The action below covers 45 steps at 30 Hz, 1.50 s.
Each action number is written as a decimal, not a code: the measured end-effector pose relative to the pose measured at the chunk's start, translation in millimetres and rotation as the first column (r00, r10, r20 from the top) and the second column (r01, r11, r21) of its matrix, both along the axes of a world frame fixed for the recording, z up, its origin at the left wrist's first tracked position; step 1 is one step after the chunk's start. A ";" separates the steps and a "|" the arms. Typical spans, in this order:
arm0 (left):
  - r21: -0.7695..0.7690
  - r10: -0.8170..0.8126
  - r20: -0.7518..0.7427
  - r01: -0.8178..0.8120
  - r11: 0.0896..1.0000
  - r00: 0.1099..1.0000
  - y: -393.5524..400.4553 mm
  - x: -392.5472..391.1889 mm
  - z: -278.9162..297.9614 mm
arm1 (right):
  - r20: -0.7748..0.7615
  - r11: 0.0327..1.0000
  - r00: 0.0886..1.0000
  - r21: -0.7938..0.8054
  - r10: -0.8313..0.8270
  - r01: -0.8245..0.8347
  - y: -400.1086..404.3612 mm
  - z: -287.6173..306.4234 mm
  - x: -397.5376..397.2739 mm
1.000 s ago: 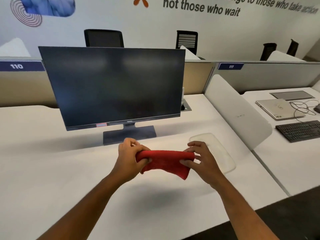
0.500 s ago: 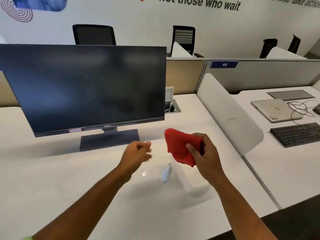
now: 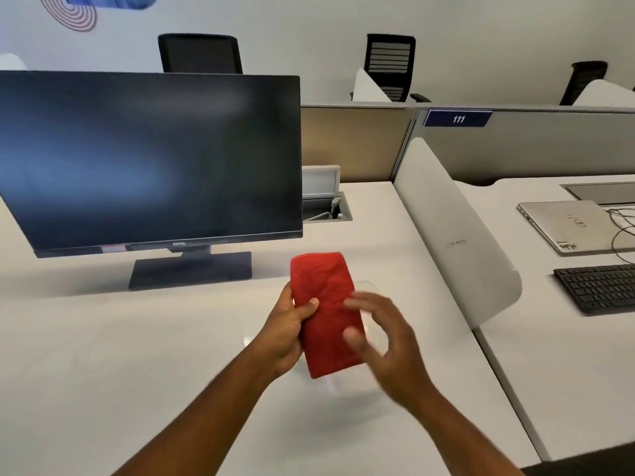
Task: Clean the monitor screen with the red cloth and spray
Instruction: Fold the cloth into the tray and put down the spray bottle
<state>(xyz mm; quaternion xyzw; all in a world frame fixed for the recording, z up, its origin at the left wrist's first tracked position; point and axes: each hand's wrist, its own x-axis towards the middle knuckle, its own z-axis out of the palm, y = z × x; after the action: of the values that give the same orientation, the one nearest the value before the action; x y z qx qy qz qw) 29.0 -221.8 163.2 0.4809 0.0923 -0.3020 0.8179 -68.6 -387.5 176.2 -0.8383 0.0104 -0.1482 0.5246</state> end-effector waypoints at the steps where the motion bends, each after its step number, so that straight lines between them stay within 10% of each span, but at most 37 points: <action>1: -0.015 -0.012 0.003 0.012 1.000 1.000 -2.7 -2.3 -1.1 | -0.113 0.982 0.991 0.171 -0.066 0.084 -6.4 2.0 7.1; 4: -0.069 -0.065 -0.015 0.064 0.996 0.998 -11.5 -11.2 -7.0 | -0.442 0.812 0.885 0.564 0.145 0.149 -20.1 -3.8 26.5; 7: -0.022 -0.108 0.015 0.108 0.994 0.994 -21.0 -15.9 -8.4 | -0.414 0.655 0.858 0.745 0.303 0.128 -29.7 -19.1 30.7; 15: 0.616 -0.230 0.225 0.045 0.787 0.947 -9.4 -24.2 -17.2 | -0.449 0.817 0.887 0.547 0.105 0.180 -57.0 -42.6 28.8; 21: 0.659 -0.335 0.280 0.074 0.749 0.900 -10.5 -42.6 -31.7 | -0.550 0.952 0.834 0.275 0.041 0.134 -55.4 -51.1 37.5; 29: 0.653 -0.258 0.461 -0.127 0.747 0.849 -14.7 -57.3 -48.8 | -0.703 0.832 0.702 0.453 0.113 0.320 -30.5 -86.8 50.4; 35: 0.664 -0.251 0.534 -0.216 0.716 0.808 -13.9 -62.4 -61.7 | -0.671 0.996 0.739 0.008 -0.059 0.087 -18.0 -98.0 51.7; 45: 0.658 -0.291 0.561 -0.204 0.725 0.775 -3.5 -59.2 -64.7 | -0.566 0.827 0.763 -0.557 -0.311 -0.077 -4.1 -88.2 52.1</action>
<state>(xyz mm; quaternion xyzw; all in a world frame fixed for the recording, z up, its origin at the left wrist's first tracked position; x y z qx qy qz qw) -30.3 -225.3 98.5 0.8226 -0.0939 -0.0874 0.5540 -16.4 -391.6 88.1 -0.9494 0.1987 0.1133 0.2153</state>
